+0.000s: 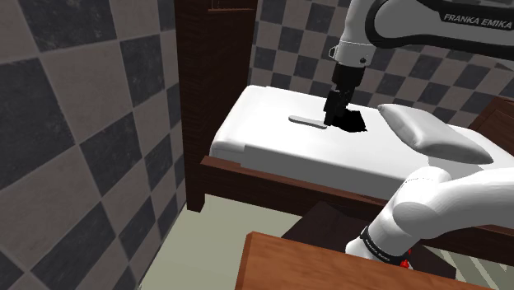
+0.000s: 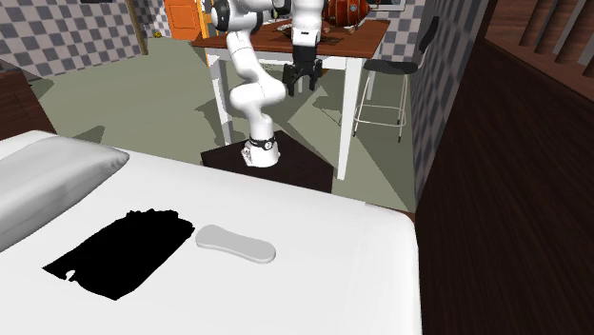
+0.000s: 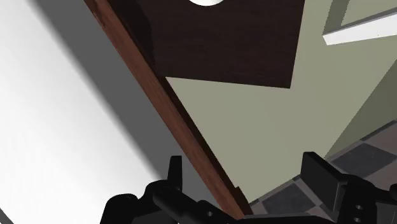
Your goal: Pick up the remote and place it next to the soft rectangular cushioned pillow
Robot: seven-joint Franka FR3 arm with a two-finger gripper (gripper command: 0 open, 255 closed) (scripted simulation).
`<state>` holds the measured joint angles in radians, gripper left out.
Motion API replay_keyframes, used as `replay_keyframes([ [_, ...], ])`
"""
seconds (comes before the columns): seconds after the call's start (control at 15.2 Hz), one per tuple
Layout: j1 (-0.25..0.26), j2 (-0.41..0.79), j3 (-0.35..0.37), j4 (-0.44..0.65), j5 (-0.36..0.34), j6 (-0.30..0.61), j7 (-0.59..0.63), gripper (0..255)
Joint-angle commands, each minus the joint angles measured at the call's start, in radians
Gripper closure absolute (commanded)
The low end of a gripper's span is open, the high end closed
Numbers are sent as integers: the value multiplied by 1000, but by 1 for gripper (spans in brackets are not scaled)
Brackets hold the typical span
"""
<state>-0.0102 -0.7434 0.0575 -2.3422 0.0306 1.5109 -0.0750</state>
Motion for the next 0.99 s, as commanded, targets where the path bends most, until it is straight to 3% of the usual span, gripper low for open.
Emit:
replay_keyframes([
  [0.0, 0, 0, 0, 0, 0, 0, 0, 0],
  [0.46, -31, 80, -141, -49, -106, 147, -215, 0],
  [0.92, -53, 236, -277, -24, -175, 306, -423, 0],
])
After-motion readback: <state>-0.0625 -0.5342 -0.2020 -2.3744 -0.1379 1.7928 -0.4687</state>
